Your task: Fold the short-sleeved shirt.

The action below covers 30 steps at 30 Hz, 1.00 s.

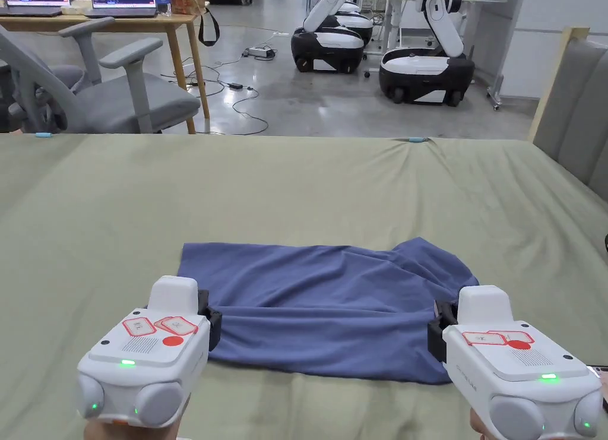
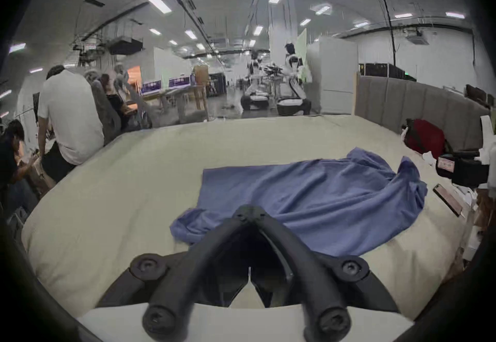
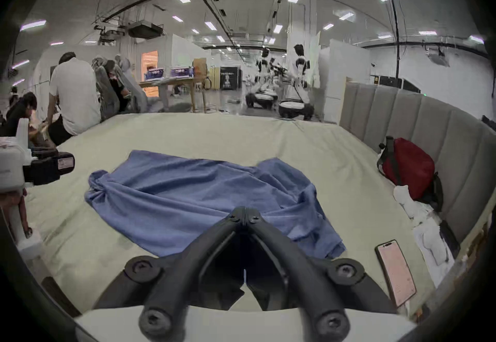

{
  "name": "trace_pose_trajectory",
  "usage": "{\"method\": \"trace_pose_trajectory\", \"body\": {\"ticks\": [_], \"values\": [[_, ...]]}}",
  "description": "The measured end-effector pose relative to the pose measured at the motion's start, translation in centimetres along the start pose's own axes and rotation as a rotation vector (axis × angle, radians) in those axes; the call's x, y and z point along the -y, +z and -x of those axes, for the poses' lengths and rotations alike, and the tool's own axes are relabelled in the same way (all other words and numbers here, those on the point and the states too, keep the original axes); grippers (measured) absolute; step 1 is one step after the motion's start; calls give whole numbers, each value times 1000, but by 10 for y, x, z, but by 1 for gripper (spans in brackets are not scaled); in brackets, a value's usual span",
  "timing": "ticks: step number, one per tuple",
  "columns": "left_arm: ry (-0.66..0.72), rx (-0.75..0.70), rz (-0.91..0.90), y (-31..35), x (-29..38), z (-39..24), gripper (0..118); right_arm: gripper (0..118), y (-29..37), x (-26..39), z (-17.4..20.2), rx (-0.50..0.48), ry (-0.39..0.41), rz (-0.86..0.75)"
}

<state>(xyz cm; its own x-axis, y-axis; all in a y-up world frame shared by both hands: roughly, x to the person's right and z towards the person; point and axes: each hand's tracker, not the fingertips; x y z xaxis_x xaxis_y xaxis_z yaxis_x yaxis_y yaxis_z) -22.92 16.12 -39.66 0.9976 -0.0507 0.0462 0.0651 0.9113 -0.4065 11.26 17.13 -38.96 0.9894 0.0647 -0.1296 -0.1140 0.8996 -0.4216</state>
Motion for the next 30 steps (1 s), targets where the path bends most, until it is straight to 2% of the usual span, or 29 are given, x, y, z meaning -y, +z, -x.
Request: {"method": "trace_pose_trajectory", "body": {"ticks": [2,8,10,11,13,14,15,17,21,22,23,25,26,27,28,30], "values": [[34,-20,82,-9,2,19,0,0,0,1,0,2,4,3],[249,-61,298,-31,38,89,0,0,-7,18,-7,1,-5,40],[236,-54,298,-37,44,88,15,0,-14,21,-11,0,-9,63],[233,-58,296,-40,46,86,15,0,-15,23,-15,0,-10,69],[225,-46,310,-56,46,81,74,0,-19,28,-21,15,-8,81],[224,-43,322,-63,47,78,98,0,-20,29,-26,20,-10,87],[222,-40,324,-73,46,75,96,0,-20,31,-32,30,-14,94],[216,-42,352,-94,45,70,82,0,-22,34,-44,52,-19,106],[183,-61,399,-127,44,63,81,0,-24,40,-78,113,-42,148],[134,-58,423,-129,44,60,81,0,-26,41,-87,126,-51,159],[71,-61,432,-128,42,54,75,0,-26,42,-97,141,-60,164],[-36,-35,432,-124,36,44,52,0,-34,43,-115,161,-83,188],[-52,-50,430,-118,32,42,27,0,-39,43,-121,160,-96,200],[-79,-74,410,-114,27,41,9,2,-45,43,-129,150,-108,203],[-96,-90,382,-109,22,42,9,12,-50,43,-134,133,-128,193],[-50,-58,352,-99,12,48,8,87,-64,40,-138,114,-134,210]]}}
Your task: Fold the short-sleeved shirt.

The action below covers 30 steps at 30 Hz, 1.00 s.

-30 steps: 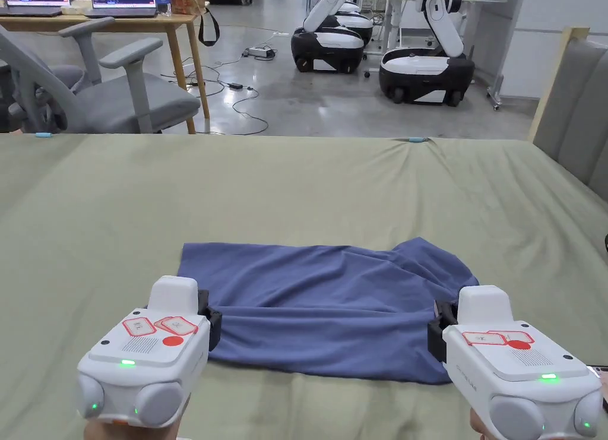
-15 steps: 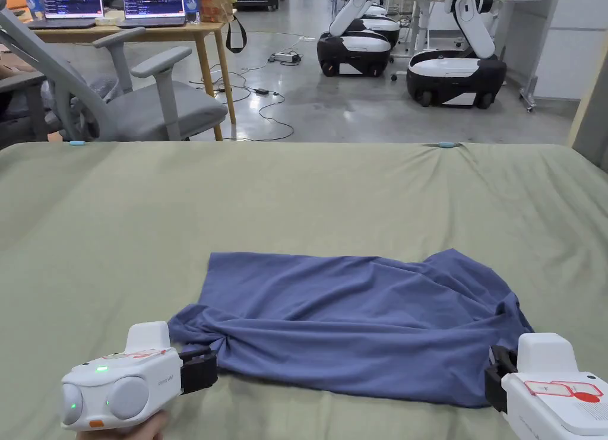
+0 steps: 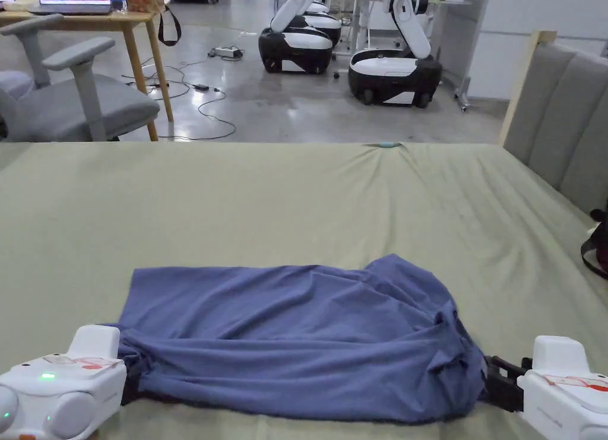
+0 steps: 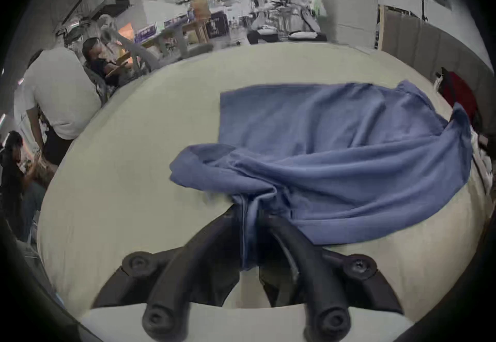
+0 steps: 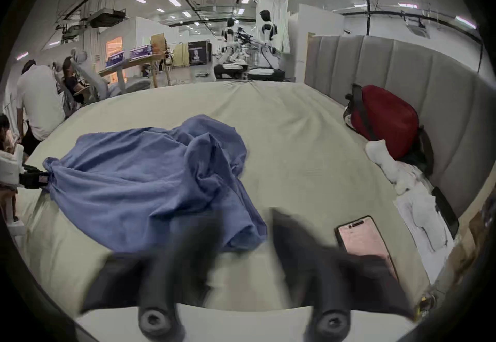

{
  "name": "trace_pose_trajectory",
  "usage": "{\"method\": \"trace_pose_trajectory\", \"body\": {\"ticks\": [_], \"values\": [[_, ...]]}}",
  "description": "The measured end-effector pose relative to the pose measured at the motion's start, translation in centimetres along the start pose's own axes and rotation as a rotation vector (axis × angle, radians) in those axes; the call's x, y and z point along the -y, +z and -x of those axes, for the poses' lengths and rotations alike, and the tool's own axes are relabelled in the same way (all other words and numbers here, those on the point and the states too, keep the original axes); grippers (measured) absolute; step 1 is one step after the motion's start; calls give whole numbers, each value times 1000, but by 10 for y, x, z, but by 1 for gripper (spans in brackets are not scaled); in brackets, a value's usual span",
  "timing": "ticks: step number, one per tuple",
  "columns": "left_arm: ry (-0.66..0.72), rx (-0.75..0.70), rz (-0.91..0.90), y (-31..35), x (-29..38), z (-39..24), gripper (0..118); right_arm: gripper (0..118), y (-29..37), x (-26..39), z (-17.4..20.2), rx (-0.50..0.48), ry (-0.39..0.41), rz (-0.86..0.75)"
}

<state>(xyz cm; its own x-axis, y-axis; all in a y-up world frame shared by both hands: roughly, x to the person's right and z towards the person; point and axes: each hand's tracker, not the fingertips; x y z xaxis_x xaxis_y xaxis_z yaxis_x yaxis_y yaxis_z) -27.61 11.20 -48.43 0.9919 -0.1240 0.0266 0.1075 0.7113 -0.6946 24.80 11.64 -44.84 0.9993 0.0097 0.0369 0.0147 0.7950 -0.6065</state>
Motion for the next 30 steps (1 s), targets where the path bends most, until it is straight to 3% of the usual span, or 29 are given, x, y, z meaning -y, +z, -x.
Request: {"method": "trace_pose_trajectory", "body": {"ticks": [1,2,5,6,7,8,9,17,21,25,30], "values": [[6,6,-24,7,-3,0,8,113,-9,-2,0,-17,5,28],[-1,-4,-37,12,-5,0,8,118,-17,-2,1,-31,17,34],[18,19,-52,16,-10,3,8,113,-42,-2,7,-34,72,76],[24,22,-49,15,-9,4,8,105,-50,1,8,-44,79,100],[30,25,-42,12,-8,5,8,82,-56,4,9,-52,85,117],[38,28,-32,8,-5,7,8,29,-60,6,9,-77,90,145],[50,35,-17,5,-2,9,8,12,-64,7,10,-94,85,185],[113,55,-74,48,4,25,8,10,10,-13,10,-137,26,87],[94,61,-115,96,5,38,8,10,62,-21,17,-131,65,66],[105,92,-84,123,29,51,8,10,84,-1,15,-135,60,137],[187,119,42,100,90,51,8,10,66,60,19,-134,40,256]]}}
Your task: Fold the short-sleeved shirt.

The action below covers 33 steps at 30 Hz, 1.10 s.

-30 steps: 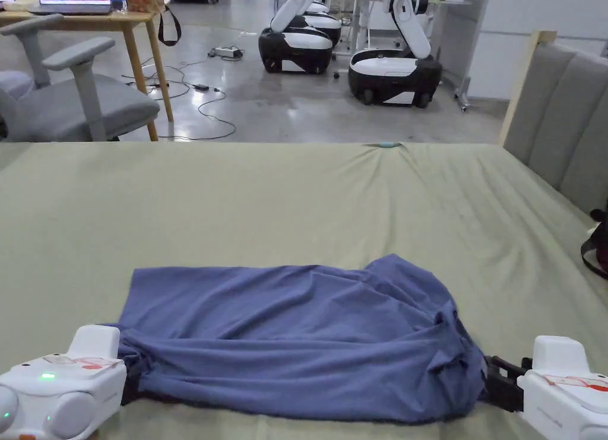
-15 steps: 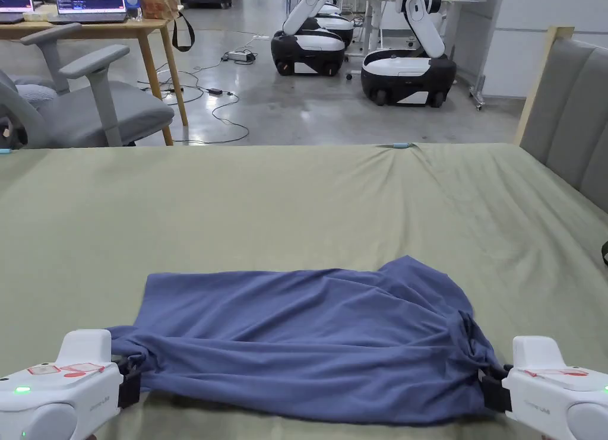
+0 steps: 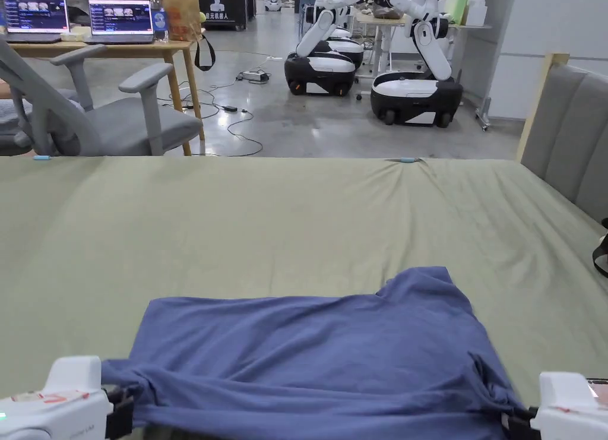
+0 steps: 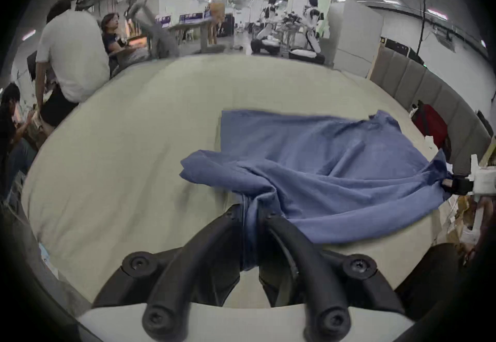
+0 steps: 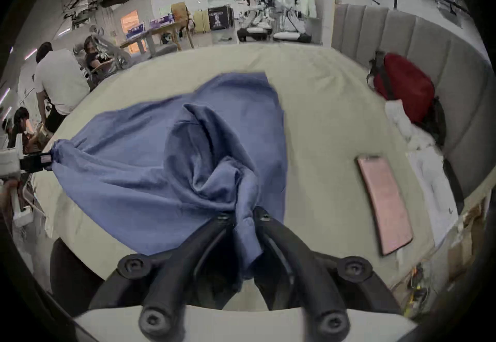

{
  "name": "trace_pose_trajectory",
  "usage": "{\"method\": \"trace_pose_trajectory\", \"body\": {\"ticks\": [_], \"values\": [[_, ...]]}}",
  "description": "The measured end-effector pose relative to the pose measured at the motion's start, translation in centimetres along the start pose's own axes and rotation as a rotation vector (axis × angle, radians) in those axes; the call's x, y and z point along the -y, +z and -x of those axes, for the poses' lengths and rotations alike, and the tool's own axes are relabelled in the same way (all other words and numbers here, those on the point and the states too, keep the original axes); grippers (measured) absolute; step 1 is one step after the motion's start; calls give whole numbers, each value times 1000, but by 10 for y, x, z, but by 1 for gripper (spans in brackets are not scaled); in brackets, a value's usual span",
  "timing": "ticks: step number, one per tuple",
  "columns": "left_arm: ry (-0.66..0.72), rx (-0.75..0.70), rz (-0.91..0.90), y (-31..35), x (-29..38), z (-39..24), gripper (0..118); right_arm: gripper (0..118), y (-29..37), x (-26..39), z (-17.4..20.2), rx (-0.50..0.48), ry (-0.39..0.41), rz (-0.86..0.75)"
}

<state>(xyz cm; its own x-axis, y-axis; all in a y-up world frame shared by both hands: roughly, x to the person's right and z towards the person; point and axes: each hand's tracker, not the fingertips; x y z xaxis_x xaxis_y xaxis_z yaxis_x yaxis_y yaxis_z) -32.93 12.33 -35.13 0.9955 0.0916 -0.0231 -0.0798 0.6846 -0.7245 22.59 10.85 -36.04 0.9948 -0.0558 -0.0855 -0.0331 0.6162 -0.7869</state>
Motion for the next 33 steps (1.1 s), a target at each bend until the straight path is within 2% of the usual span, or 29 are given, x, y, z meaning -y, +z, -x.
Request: {"method": "trace_pose_trajectory", "body": {"ticks": [1,2,3,4,5,6,7,8,11,14,15,16,17,19,20,23,26,30,33], "values": [[29,-2,5,-4,8,3,9,10,-6,7,0,-8,0,9],[61,-8,-14,-7,14,6,18,16,-10,12,0,-5,-6,24],[73,-13,-42,-3,16,7,33,29,-11,14,1,7,1,16],[61,-36,-52,3,15,5,55,51,-4,11,5,37,32,-17],[30,-64,-91,11,12,1,79,82,6,7,9,63,50,-67],[0,-64,-123,17,7,-4,89,97,18,-1,14,46,46,-132],[-27,-66,-137,22,-1,-10,93,106,30,-10,20,32,42,-187],[-64,-73,-165,27,-9,-19,92,111,41,-19,30,19,41,-262],[-116,-111,-313,39,-34,-52,92,112,66,-47,70,-8,80,-447],[-155,-68,-376,39,-50,-84,91,114,71,-59,111,-4,143,-533],[-165,-60,-389,38,-51,-93,88,113,68,-61,123,15,179,-540],[-171,-54,-402,38,-52,-99,80,107,65,-59,133,22,216,-529],[-179,-53,-418,38,-50,-105,55,80,63,-57,142,5,239,-535],[-187,-83,-429,33,-43,-112,7,5,55,-53,150,-5,221,-537],[-182,-73,-437,32,-40,-112,0,0,54,-49,153,8,224,-551],[-171,-37,-375,24,-39,-106,0,0,46,-52,153,-49,202,-507],[-154,-51,-339,11,-45,-89,0,0,36,-55,150,-37,206,-504],[40,18,-168,-23,-57,-45,0,0,19,-65,144,-50,183,-469],[-28,-66,-167,-48,-75,-32,0,0,7,-73,138,-59,172,-446]]}}
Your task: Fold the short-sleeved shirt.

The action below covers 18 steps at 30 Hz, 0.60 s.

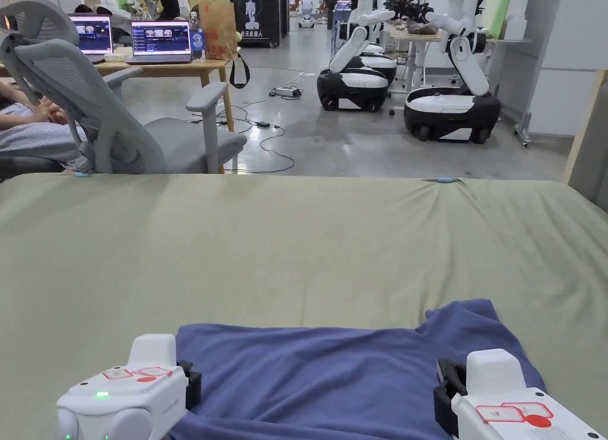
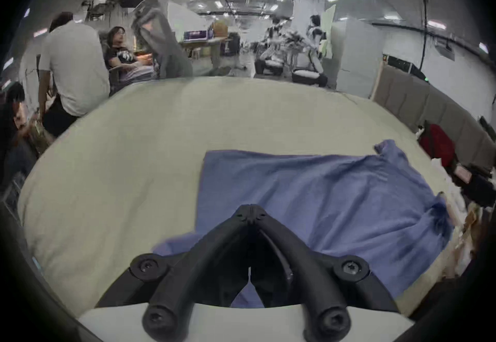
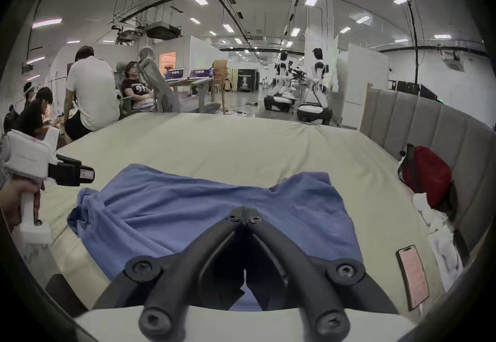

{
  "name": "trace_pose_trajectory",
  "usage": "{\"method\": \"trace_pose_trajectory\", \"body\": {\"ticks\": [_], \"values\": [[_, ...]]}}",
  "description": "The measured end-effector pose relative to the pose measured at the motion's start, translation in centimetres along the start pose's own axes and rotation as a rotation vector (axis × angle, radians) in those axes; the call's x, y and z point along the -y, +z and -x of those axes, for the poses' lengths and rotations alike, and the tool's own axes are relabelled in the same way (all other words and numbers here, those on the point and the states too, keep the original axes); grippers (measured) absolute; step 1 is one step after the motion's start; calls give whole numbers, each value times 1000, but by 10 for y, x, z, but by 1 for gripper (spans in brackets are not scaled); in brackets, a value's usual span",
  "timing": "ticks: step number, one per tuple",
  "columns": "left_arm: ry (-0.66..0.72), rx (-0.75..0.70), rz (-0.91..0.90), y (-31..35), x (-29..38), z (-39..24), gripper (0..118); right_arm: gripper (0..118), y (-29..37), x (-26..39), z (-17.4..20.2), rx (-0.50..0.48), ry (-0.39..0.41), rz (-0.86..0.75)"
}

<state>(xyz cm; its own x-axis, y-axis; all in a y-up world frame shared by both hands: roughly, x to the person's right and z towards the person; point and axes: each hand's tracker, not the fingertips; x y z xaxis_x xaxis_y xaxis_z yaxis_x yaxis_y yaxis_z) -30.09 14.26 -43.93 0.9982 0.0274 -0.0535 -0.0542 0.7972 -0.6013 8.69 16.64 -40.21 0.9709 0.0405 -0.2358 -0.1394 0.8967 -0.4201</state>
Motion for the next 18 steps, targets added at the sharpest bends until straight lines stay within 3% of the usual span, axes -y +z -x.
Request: {"method": "trace_pose_trajectory", "body": {"ticks": [3,5,8,9,10,11,12,17,18], "values": [[23,13,18,-36,-28,11,0,0,-12,-2,-10,13,6,14],[15,-19,46,-66,-47,17,13,0,-20,-4,-23,23,-5,25],[-55,-74,93,-118,-68,18,20,0,-29,-6,-47,51,-22,41],[-79,-82,123,-136,-72,18,34,0,-32,-6,-56,65,-24,46],[-100,-101,135,-150,-73,16,66,0,-33,-7,-65,75,-24,50],[-122,-116,151,-165,-71,15,89,0,-37,-8,-76,82,-26,65],[-134,-124,173,-180,-70,14,104,0,-40,-8,-87,88,-35,77],[-137,-110,243,-200,-63,13,83,0,-63,-10,-142,150,-69,131],[-158,-79,250,-192,-69,11,71,1,-72,-12,-154,166,-72,159]]}}
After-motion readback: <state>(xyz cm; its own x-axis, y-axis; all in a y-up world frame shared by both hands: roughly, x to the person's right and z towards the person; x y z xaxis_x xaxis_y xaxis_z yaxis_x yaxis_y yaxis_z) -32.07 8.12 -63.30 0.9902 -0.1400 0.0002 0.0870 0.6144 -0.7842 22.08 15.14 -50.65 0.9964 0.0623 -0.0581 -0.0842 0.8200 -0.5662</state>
